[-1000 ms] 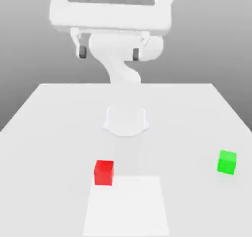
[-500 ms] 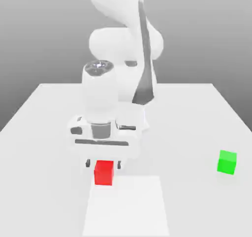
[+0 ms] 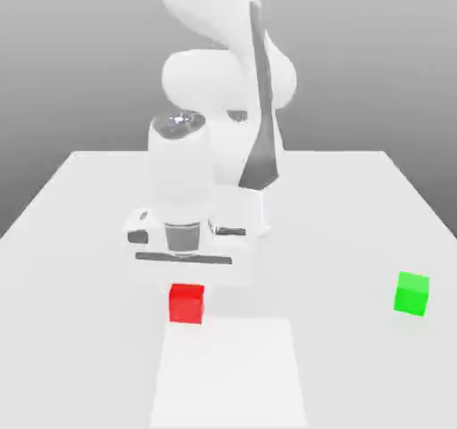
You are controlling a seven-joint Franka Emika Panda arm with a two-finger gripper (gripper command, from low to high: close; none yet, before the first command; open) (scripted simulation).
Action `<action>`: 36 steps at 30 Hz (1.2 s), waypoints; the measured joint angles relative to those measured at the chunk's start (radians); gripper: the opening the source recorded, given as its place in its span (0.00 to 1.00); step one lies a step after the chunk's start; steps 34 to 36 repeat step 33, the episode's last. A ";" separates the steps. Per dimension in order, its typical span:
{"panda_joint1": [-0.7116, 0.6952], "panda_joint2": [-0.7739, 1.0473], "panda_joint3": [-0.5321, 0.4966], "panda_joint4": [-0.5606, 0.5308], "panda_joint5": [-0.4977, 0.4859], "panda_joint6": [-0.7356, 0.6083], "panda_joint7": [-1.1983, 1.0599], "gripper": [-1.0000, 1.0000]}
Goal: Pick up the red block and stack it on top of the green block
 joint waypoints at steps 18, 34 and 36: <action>0.490 -0.020 0.374 0.186 0.074 -0.204 -0.169 0.00; 0.680 0.214 0.392 0.260 -0.162 -0.060 -0.037 1.00; 0.680 0.214 0.392 0.260 -0.162 -0.060 -0.037 1.00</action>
